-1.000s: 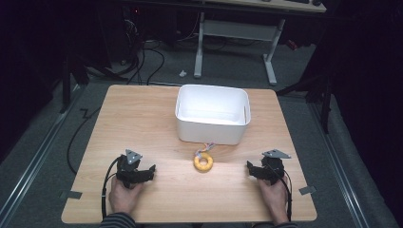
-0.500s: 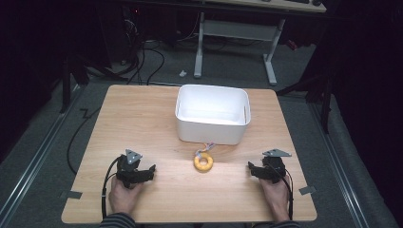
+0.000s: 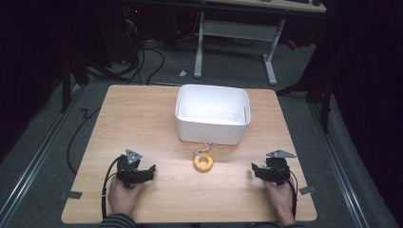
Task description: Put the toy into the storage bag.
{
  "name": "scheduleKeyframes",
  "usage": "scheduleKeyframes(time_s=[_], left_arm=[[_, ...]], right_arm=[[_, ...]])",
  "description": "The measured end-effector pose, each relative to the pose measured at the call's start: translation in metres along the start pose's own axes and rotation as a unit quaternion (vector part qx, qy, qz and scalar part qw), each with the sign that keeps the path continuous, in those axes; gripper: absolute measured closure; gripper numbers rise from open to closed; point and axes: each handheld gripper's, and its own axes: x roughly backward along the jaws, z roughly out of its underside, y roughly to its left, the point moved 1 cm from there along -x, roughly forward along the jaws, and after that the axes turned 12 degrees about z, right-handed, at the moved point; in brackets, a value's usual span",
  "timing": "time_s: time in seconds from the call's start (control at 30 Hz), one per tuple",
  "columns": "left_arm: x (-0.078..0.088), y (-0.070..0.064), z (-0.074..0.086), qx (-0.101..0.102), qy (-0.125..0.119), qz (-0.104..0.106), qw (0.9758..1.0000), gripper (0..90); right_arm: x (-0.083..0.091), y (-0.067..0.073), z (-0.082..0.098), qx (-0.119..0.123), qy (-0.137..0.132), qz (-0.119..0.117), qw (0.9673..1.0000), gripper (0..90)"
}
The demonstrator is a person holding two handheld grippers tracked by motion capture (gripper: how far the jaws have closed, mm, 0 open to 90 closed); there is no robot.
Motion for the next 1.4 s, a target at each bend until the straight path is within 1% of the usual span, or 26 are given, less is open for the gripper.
scheduleKeyframes(time_s=[0.1,0.33,0.4,0.53,0.67,0.77,0.8,0.83,0.87,1.03,1.1,1.13,1.17,1.23,1.3,1.33,1.4], left_arm=[[0.000,0.000,0.000,0.000,0.001,0.002,1.0000,14.7],[0.000,0.000,0.000,0.000,0.001,0.002,1.0000,14.7],[0.000,0.000,0.000,0.000,0.001,0.002,1.0000,14.7],[0.000,0.000,0.000,0.000,0.000,0.002,1.0000,14.8],[0.000,0.000,0.000,0.001,0.000,0.002,1.0000,14.7],[0.000,0.000,0.000,0.001,0.000,0.001,1.0000,14.8],[0.000,0.000,0.000,0.001,0.000,0.001,1.0000,14.8],[0.000,0.000,0.000,0.001,-0.001,0.001,1.0000,14.8],[0.000,0.000,0.000,0.001,-0.001,0.001,1.0000,14.8],[0.000,0.000,0.000,0.001,-0.001,0.001,1.0000,14.8],[0.000,0.000,0.000,0.001,-0.001,0.001,1.0000,14.8],[0.000,0.000,0.000,0.001,-0.001,0.001,1.0000,14.8],[0.000,0.000,0.000,0.001,-0.001,0.001,1.0000,14.8],[0.000,0.000,0.000,0.001,-0.001,0.001,1.0000,14.8],[0.000,0.000,0.000,0.001,-0.001,0.001,1.0000,14.8],[0.000,0.000,0.000,0.001,-0.001,0.001,1.0000,14.8],[0.000,0.000,0.000,0.001,-0.001,0.001,1.0000,14.9]], right_arm=[[0.003,0.001,-0.002,0.001,-0.001,-0.006,1.0000,34.5],[0.010,0.005,-0.007,0.014,-0.012,-0.014,0.9997,38.3],[0.011,0.008,-0.008,0.009,-0.014,-0.025,0.9995,39.4],[0.011,0.014,-0.010,0.018,-0.019,-0.035,0.9991,40.5],[0.012,0.017,-0.016,0.021,0.000,-0.054,0.9983,43.8],[0.014,0.020,-0.019,0.021,-0.003,-0.058,0.9981,44.1],[0.015,0.021,-0.020,0.024,-0.003,-0.060,0.9979,44.3],[0.014,0.025,-0.022,0.035,-0.002,-0.062,0.9974,44.6],[0.014,0.025,-0.022,0.035,-0.002,-0.062,0.9974,44.6],[0.013,0.034,-0.028,0.046,0.004,-0.069,0.9965,45.1],[0.013,0.038,-0.031,0.052,0.001,-0.076,0.9958,45.4],[0.013,0.042,-0.034,0.054,0.001,-0.083,0.9951,45.5],[0.013,0.042,-0.034,0.054,0.001,-0.083,0.9951,45.5],[0.013,0.047,-0.037,0.062,0.003,-0.088,0.9942,46.4],[0.013,0.052,-0.039,0.061,0.008,-0.107,0.9923,47.1],[0.013,0.055,-0.040,0.066,0.006,-0.113,0.9914,47.1],[0.014,0.060,-0.044,0.073,0.007,-0.115,0.9907,47.1]])
